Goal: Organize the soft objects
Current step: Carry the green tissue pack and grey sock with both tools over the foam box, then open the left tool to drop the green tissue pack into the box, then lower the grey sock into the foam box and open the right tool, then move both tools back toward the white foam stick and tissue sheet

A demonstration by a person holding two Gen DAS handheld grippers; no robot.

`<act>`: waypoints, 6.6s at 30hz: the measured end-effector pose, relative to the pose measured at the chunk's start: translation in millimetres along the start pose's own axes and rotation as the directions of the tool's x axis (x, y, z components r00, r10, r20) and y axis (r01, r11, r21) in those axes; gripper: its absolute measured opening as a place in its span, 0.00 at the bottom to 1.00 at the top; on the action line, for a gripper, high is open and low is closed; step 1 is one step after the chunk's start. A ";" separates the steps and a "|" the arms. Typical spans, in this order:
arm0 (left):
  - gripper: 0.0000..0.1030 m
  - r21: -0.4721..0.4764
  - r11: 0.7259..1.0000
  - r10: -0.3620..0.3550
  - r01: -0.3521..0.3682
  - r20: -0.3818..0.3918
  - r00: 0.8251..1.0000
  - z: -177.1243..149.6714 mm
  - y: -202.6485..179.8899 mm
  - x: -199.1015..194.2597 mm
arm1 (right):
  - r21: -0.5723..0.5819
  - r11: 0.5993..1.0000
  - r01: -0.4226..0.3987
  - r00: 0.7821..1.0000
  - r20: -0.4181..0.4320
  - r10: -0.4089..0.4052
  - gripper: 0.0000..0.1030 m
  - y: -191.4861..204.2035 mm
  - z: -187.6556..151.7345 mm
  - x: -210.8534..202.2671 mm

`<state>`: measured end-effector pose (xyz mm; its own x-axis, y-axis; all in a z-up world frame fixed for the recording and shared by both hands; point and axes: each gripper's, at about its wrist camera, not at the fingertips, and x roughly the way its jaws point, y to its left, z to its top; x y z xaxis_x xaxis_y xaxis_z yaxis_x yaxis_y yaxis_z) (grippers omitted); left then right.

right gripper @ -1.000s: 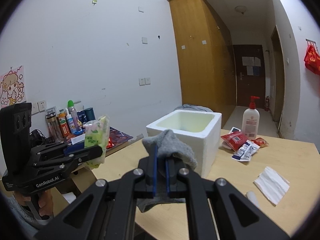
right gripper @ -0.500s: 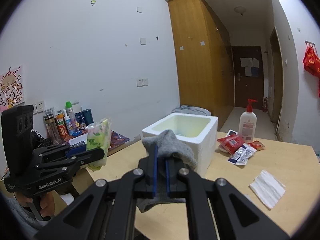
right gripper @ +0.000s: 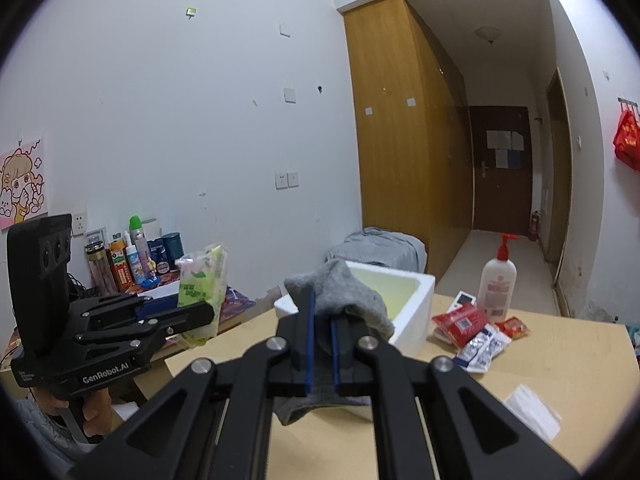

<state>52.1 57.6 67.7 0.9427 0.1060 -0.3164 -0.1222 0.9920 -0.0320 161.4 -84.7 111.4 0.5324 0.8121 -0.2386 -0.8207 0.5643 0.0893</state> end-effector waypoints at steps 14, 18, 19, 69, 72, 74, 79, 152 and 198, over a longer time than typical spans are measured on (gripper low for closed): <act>0.21 0.037 0.999 -0.026 0.027 -0.023 0.999 36.6 7.1 48.6 | -0.007 1.000 -0.002 1.000 -0.011 0.002 0.09 -15.7 26.8 40.3; 0.21 0.046 0.998 -0.039 0.040 -0.030 0.999 42.6 11.6 64.0 | 0.001 1.000 0.010 1.000 -0.008 -0.010 0.09 -21.8 31.1 50.9; 0.21 0.045 0.998 -0.045 0.046 -0.033 0.998 44.0 13.3 68.6 | 0.003 1.000 0.015 1.000 -0.009 -0.015 0.09 -23.2 32.2 54.0; 0.64 0.013 0.996 -0.080 0.085 -0.200 0.976 39.2 29.8 208.4 | 0.049 0.992 0.118 0.990 -0.082 -0.114 0.09 -58.8 23.3 106.0; 0.90 0.009 0.998 -0.060 0.062 -0.166 0.984 40.3 31.7 203.4 | 0.052 0.991 0.120 0.990 -0.083 -0.115 0.09 -59.0 23.4 106.4; 0.90 0.006 0.999 -0.052 0.054 -0.160 0.986 41.1 34.1 201.4 | 0.051 0.991 0.122 0.990 -0.083 -0.117 0.09 -58.7 23.6 106.6; 0.90 -0.015 0.999 -0.050 0.048 -0.161 0.986 40.7 41.3 195.9 | 0.050 0.992 0.119 0.990 -0.083 -0.115 0.09 -59.0 23.6 106.1; 1.00 -0.040 0.996 0.085 -0.085 -0.009 0.996 48.6 45.5 87.6 | 0.001 0.990 0.144 0.988 -0.048 -0.144 0.94 -23.4 24.0 76.5; 1.00 0.081 0.973 -0.220 0.218 0.016 0.975 27.0 -113.5 77.5 | 0.111 0.841 0.529 0.847 -0.018 -0.531 1.00 -68.7 -27.4 -88.5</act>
<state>147.4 -44.9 72.4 0.9513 -0.1139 -0.2863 0.1118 0.9934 -0.0237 165.0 -199.4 100.0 0.8829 0.3862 -0.2672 -0.3858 0.9209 0.0562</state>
